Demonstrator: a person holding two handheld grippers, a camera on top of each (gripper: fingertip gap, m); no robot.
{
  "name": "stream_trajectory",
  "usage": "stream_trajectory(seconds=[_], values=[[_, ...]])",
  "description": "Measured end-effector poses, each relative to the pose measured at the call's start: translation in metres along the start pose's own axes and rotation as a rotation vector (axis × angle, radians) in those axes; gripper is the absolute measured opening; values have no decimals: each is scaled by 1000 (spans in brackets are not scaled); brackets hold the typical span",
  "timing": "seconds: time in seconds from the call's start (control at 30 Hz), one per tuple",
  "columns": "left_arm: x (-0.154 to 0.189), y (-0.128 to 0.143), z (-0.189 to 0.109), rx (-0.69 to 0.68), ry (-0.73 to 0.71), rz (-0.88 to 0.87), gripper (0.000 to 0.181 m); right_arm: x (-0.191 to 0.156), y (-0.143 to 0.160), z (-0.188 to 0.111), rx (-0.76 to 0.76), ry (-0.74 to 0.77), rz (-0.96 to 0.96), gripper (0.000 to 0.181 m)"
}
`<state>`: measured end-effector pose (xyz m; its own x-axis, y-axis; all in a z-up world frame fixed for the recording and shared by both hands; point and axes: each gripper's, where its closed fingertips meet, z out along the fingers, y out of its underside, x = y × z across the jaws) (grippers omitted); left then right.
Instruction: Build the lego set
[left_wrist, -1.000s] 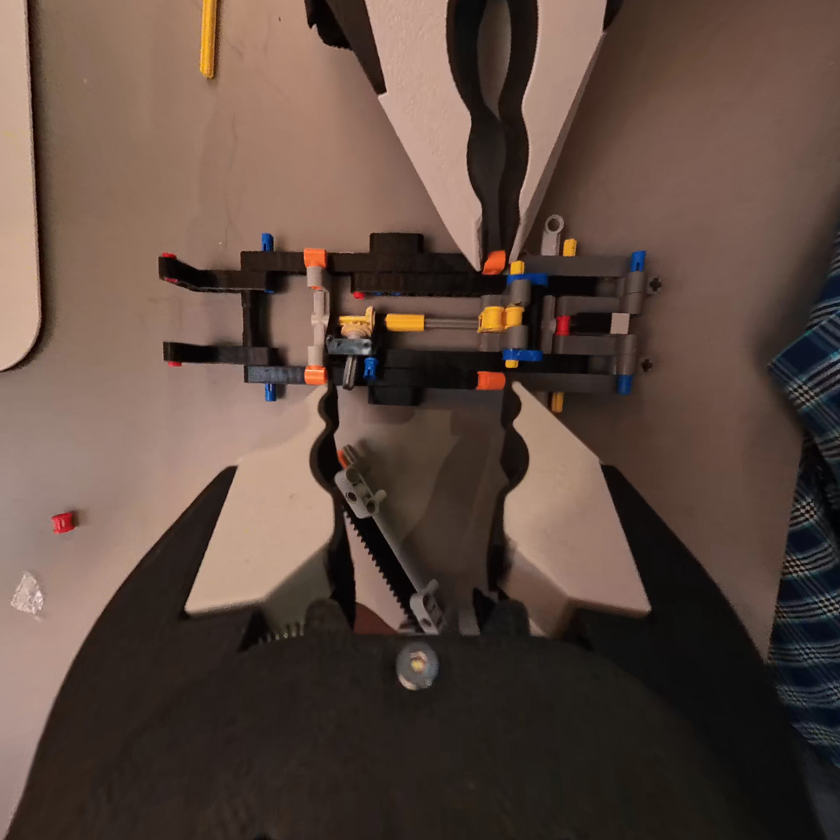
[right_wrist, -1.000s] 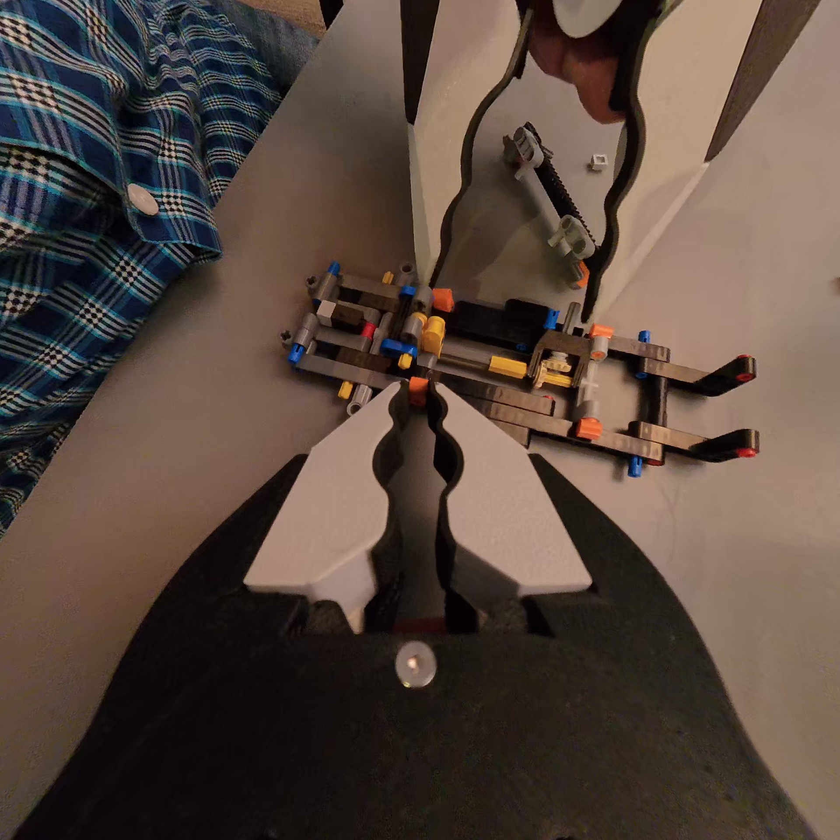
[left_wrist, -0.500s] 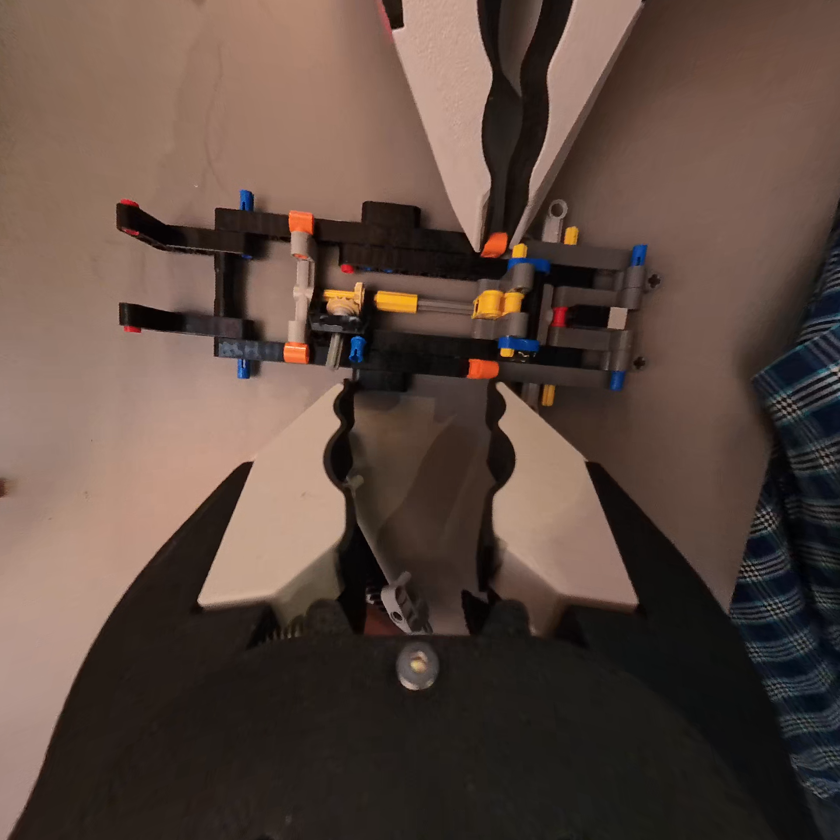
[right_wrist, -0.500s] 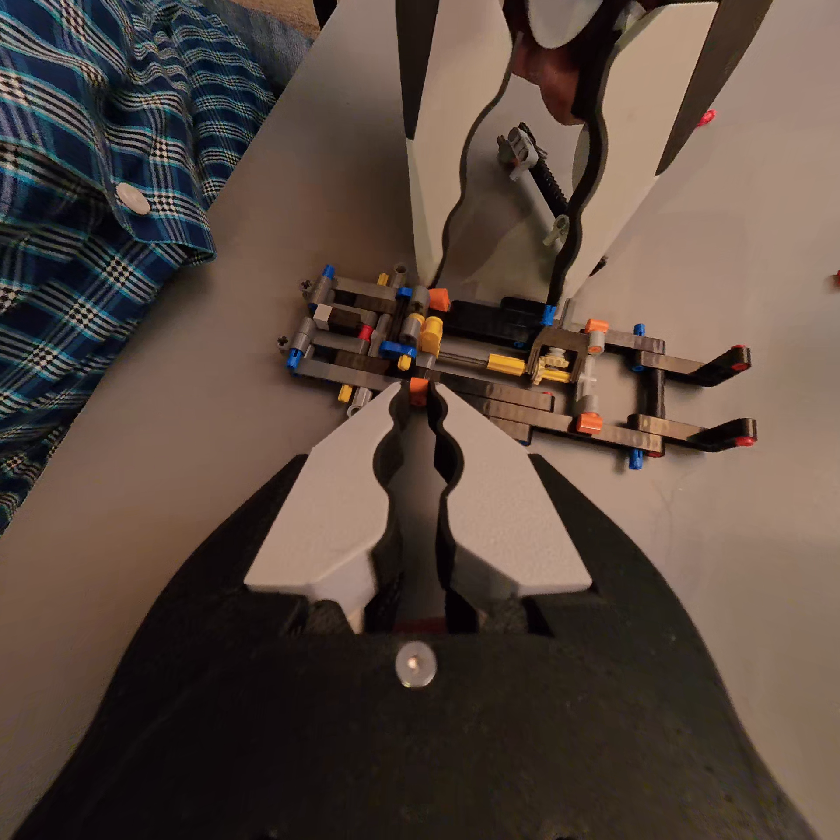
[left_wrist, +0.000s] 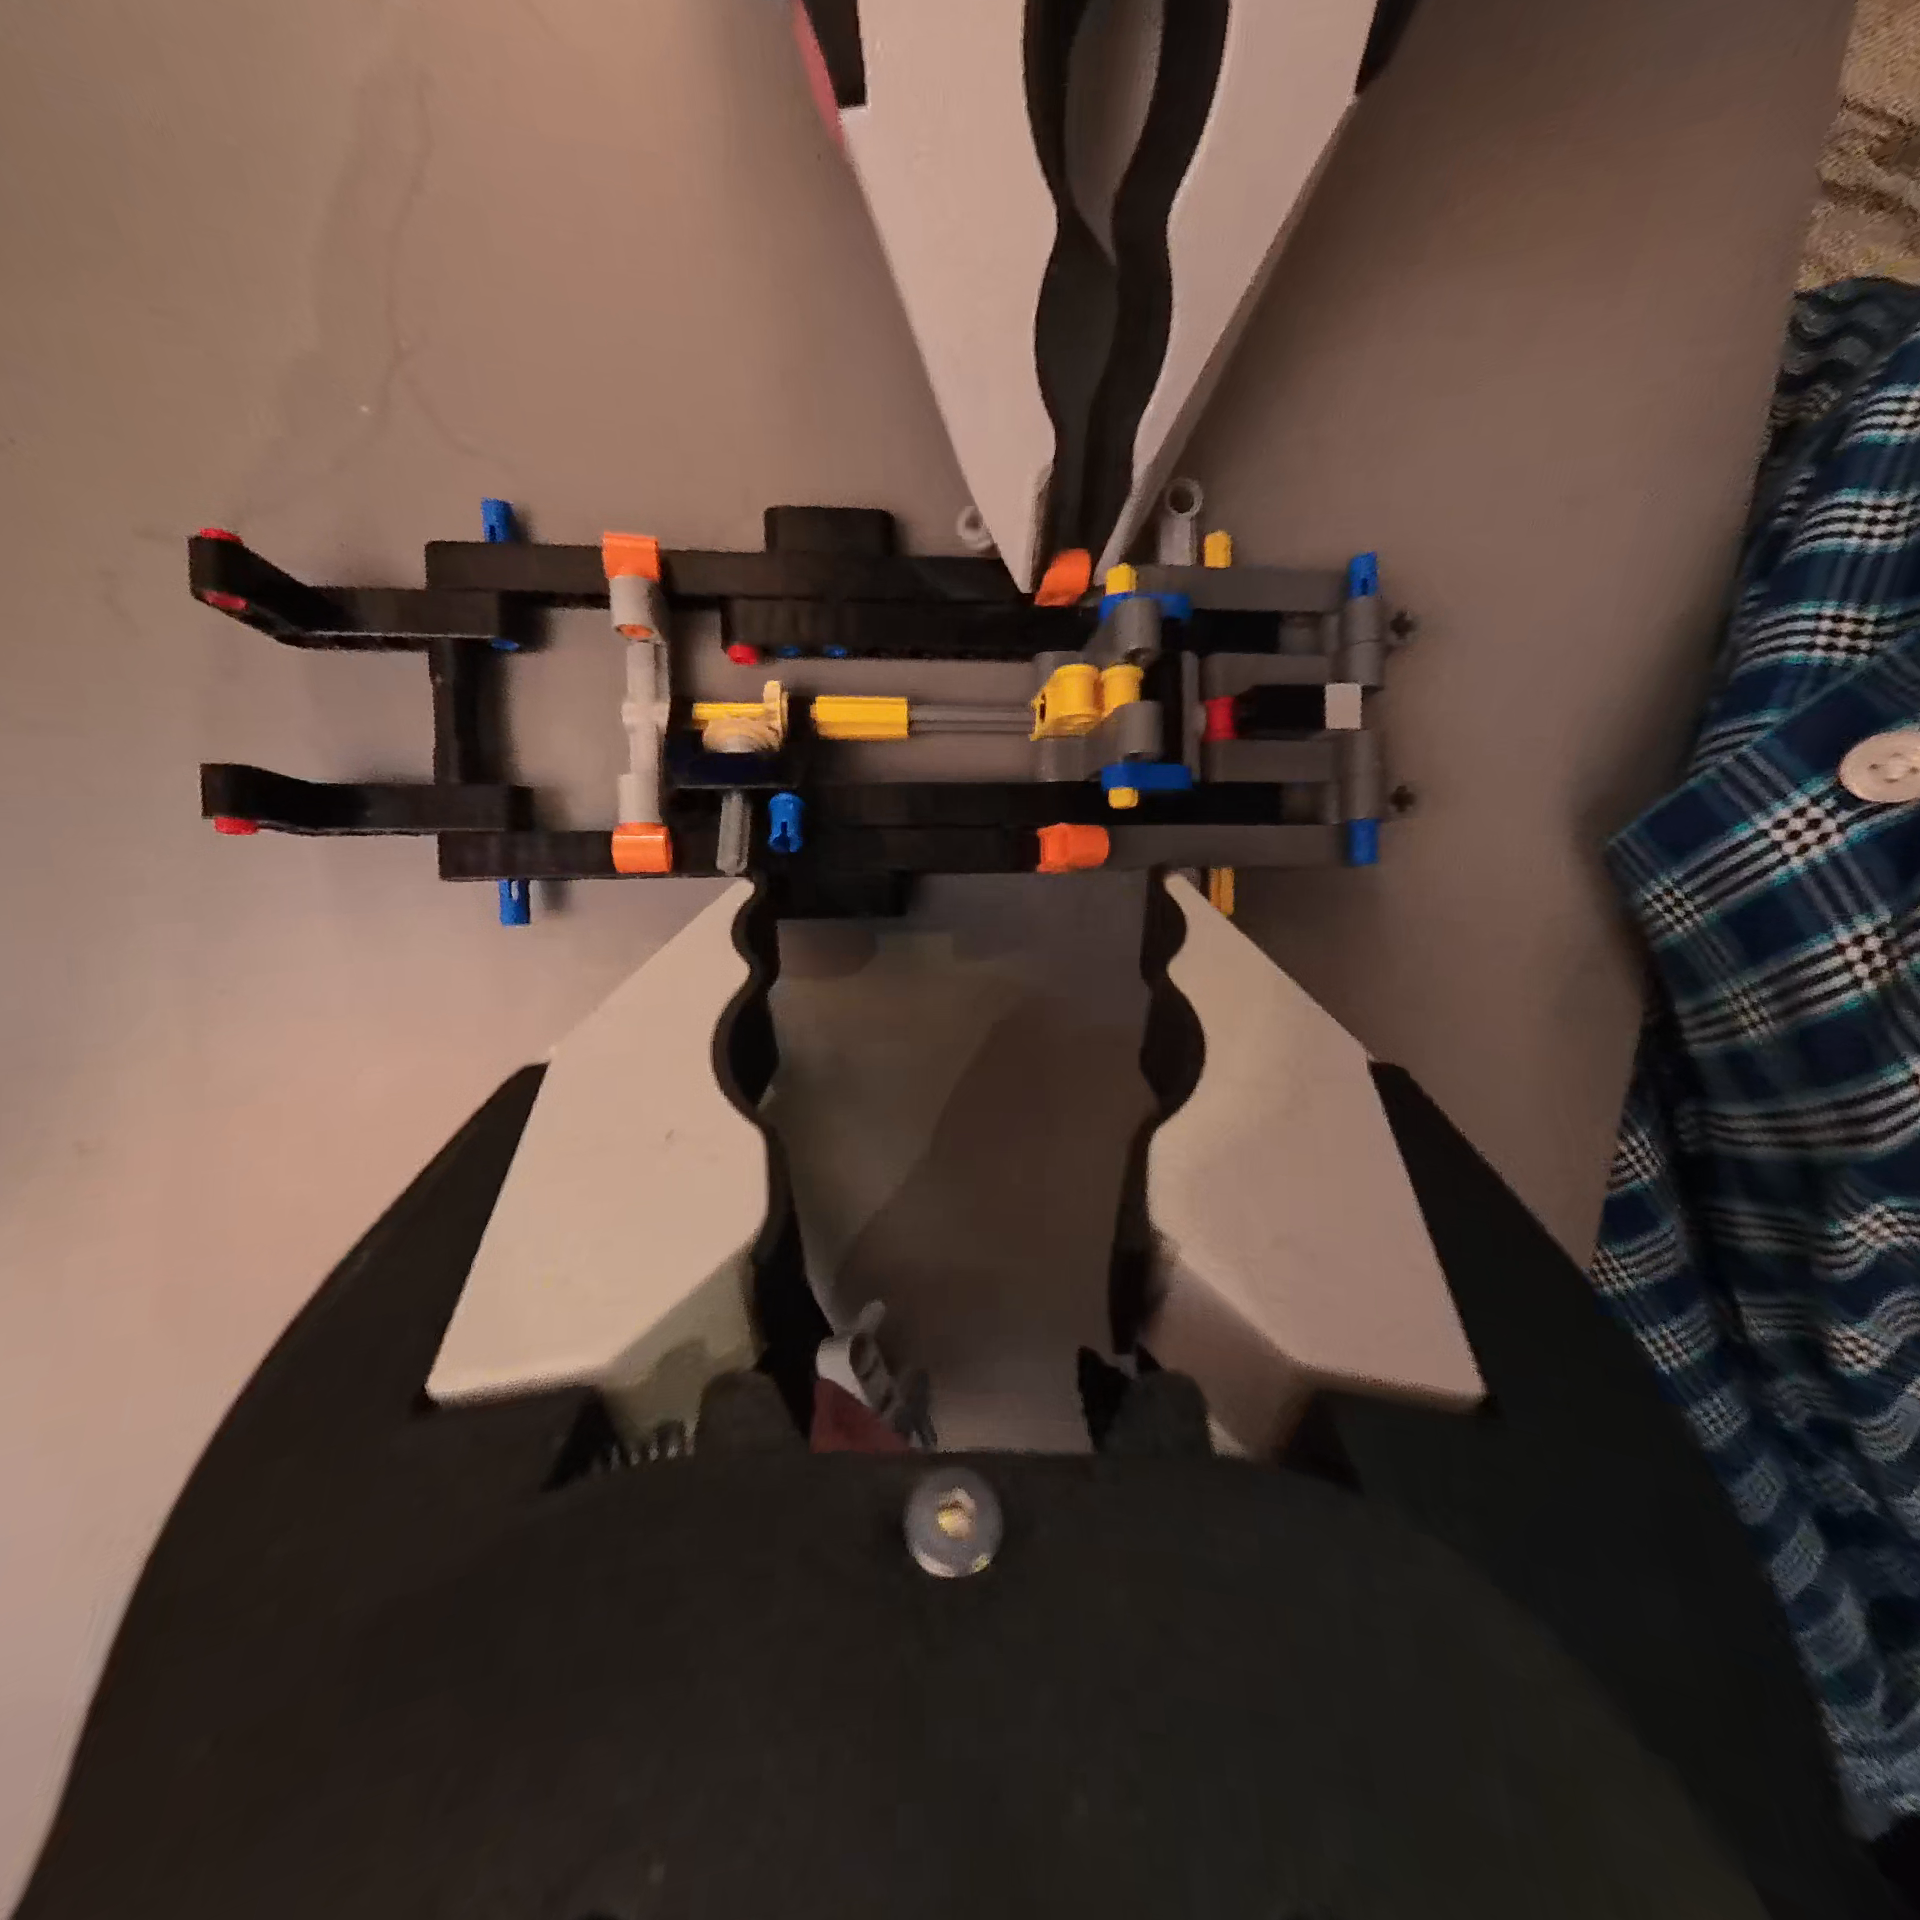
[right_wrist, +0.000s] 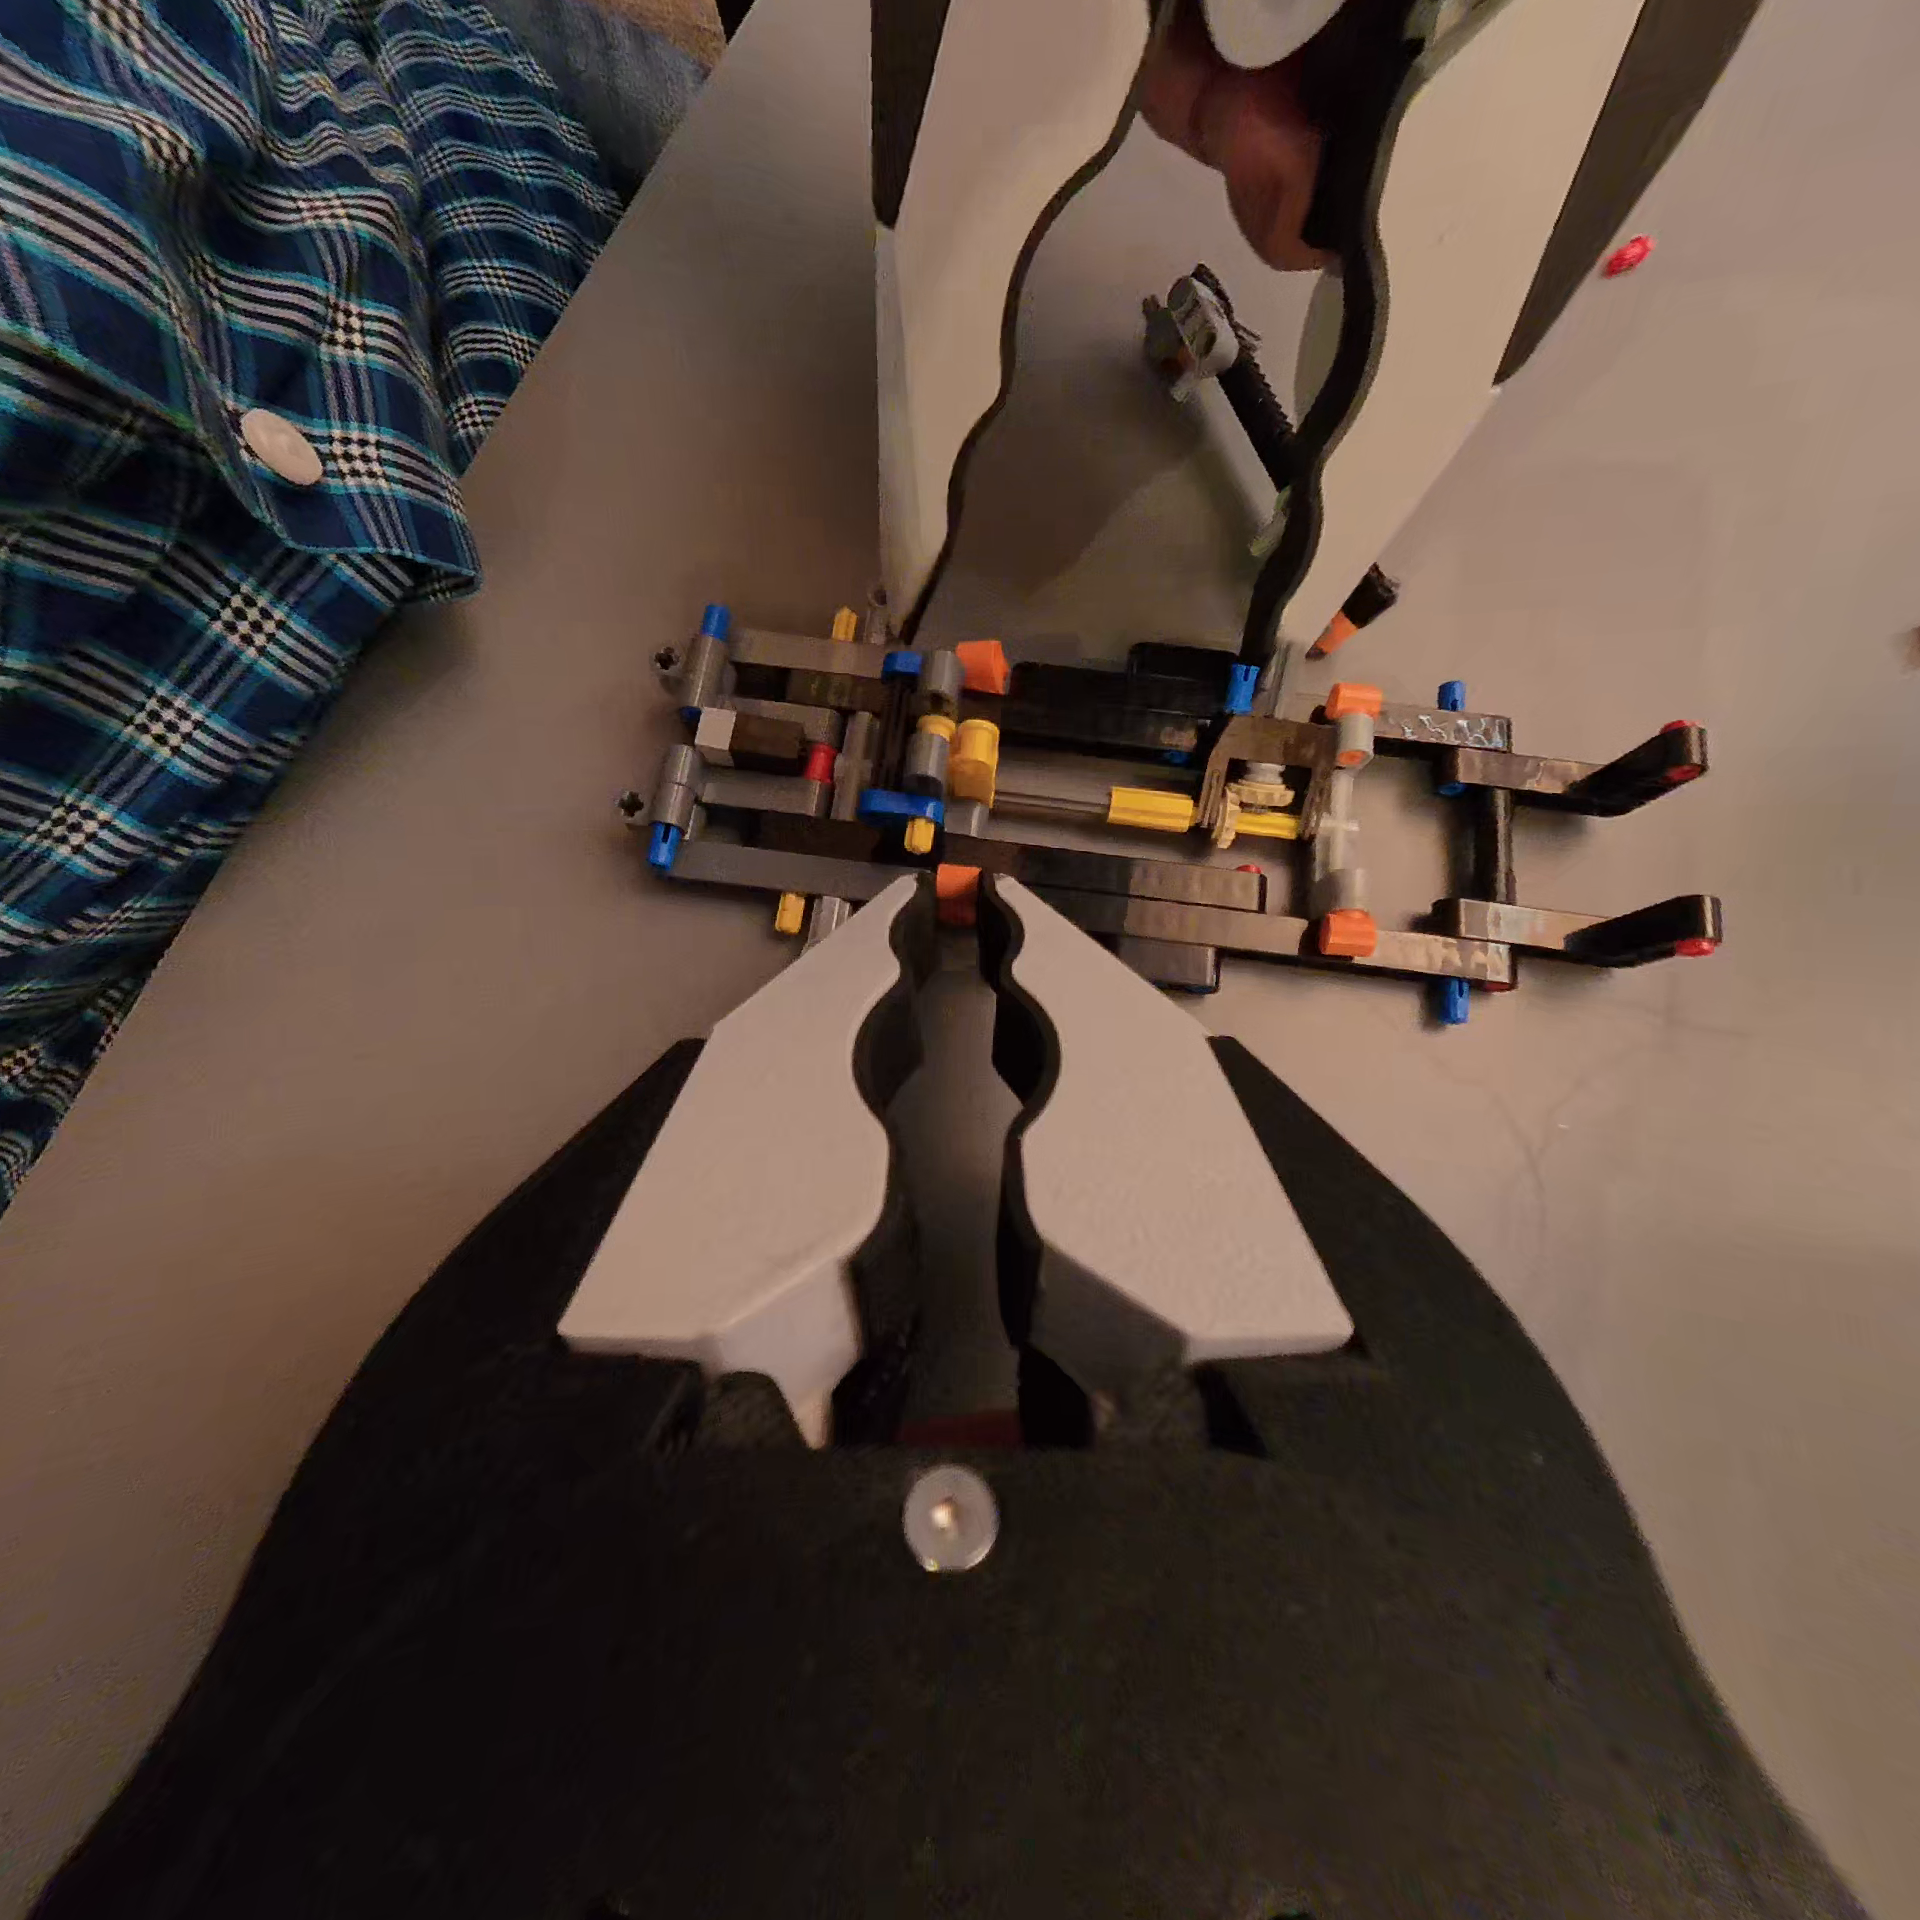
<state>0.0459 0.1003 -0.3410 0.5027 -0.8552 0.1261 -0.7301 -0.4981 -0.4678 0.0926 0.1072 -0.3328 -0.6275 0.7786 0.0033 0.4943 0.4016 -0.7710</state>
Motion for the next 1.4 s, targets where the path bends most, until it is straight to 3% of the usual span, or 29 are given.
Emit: stream_trajectory(seconds=[0.3, 0.47, 1.23, 1.4], values=[[-1, -1, -1, 44, -16, -74, 59, 0, 0, 0, 0, -1, -1, 5], [1, -4, -1, 67, 20, -113, 65, 0, 0, 0, 0, -1, -2, 5], [-5, -5, -1, 82, 4, -195, 54, 1, -1, 0, 4, 6, 4, 6], [-4, -4, -1, 87, -10, -189, 54, 16, 1, -4, 6, 78, 54, 39]])
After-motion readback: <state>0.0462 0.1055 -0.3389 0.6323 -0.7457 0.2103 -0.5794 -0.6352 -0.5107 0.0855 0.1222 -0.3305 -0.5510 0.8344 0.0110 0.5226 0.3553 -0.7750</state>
